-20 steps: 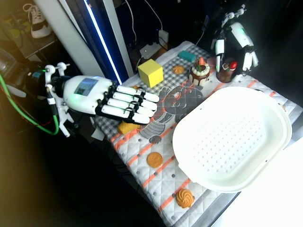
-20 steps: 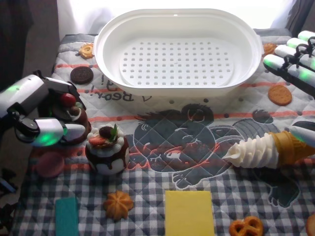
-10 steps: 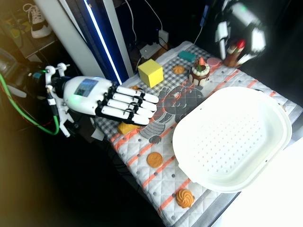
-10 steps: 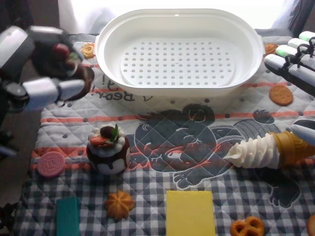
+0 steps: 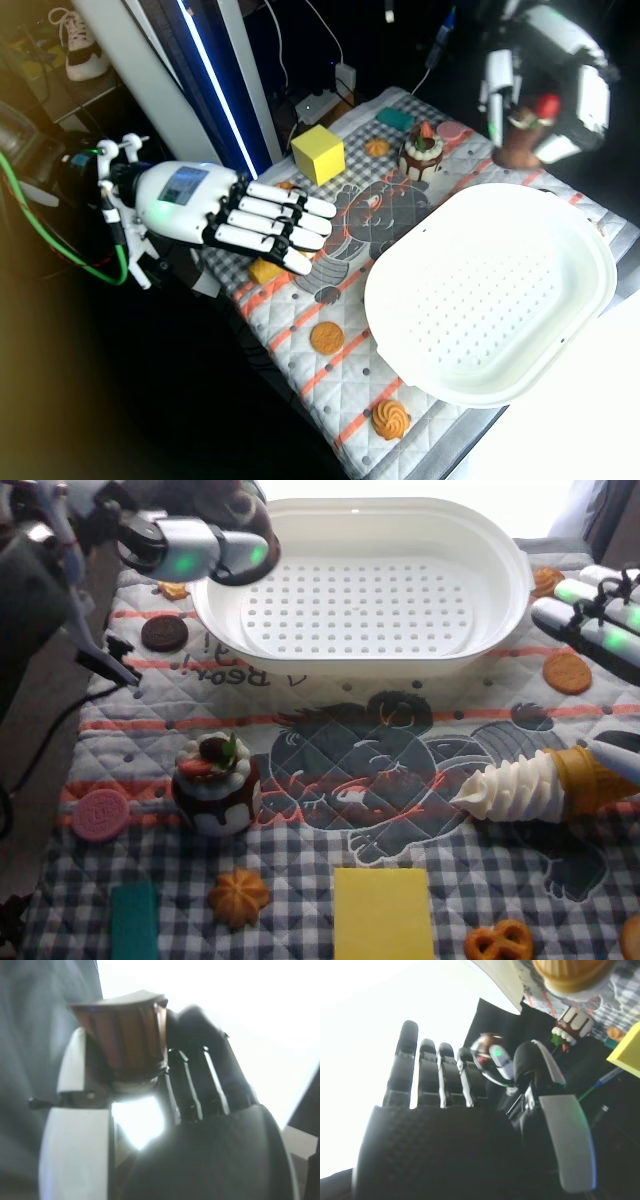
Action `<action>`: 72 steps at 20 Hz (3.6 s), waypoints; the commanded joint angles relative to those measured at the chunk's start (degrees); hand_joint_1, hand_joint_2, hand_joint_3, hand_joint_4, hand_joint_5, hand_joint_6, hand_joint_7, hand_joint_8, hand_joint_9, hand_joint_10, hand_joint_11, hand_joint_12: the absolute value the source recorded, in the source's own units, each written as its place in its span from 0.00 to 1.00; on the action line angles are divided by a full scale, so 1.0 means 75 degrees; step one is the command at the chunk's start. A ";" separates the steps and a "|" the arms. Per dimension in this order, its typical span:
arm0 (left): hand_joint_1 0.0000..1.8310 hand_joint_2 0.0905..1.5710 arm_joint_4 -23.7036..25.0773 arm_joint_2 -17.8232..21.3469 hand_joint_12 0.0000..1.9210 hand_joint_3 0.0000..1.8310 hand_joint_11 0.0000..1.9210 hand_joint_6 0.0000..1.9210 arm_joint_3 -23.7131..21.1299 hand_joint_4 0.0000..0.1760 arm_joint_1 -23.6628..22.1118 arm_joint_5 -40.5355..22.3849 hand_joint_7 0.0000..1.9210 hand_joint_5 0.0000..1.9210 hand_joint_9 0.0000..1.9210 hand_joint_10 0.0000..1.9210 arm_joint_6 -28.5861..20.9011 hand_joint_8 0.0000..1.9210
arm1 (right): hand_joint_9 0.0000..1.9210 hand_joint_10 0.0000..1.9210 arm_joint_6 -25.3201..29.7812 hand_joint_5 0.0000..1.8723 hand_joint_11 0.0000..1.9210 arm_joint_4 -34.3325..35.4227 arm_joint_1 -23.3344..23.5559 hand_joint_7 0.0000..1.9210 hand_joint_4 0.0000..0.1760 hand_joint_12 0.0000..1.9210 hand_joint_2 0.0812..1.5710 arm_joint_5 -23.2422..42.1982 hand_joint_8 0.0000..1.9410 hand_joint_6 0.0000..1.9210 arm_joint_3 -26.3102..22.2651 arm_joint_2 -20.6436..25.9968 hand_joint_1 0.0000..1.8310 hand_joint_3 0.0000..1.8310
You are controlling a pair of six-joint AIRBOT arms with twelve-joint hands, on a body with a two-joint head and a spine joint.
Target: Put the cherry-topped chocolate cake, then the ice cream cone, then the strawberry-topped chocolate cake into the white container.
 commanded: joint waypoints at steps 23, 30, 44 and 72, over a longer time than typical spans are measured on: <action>0.37 0.65 -0.0572 -0.0225 0.07 0.00 0.00 0.00 0.0125 0.75 0.0066 -0.0335 0.00 0.00 0.00 0.00 0.1009 0.00 | 0.03 0.02 0.0947 0.00 0.00 -0.0305 -0.0042 0.00 0.00 0.55 0.81 0.1067 0.00 0.00 0.0167 0.0008 0.29 0.00; 0.37 0.81 0.1249 0.1308 0.72 0.00 0.00 0.01 -0.1537 0.91 0.1521 -0.3092 0.00 0.03 0.08 0.04 -0.2006 0.00 | 0.00 0.16 0.1456 0.00 0.00 -0.0520 -0.0244 0.01 0.05 0.78 0.73 0.0846 0.00 0.00 0.0326 -0.0118 0.34 0.00; 0.39 0.85 0.1810 0.2432 0.52 0.00 0.00 0.00 -0.3316 0.65 0.3890 -0.6693 0.04 0.08 0.09 0.02 -0.2632 0.00 | 0.44 0.68 0.1522 0.34 0.39 -0.0585 0.0023 0.45 0.00 0.92 0.77 -0.0608 0.60 0.58 0.0938 -0.1239 0.65 0.00; 0.43 0.88 0.1421 0.2304 0.49 0.00 0.00 0.00 -0.3455 0.03 0.4632 -0.6614 0.06 0.08 0.10 0.01 -0.2634 0.00 | 0.10 0.66 -0.0070 0.11 0.05 0.0434 0.4669 0.14 0.00 0.94 0.81 -0.4256 0.49 0.49 0.5068 -0.4348 0.53 0.00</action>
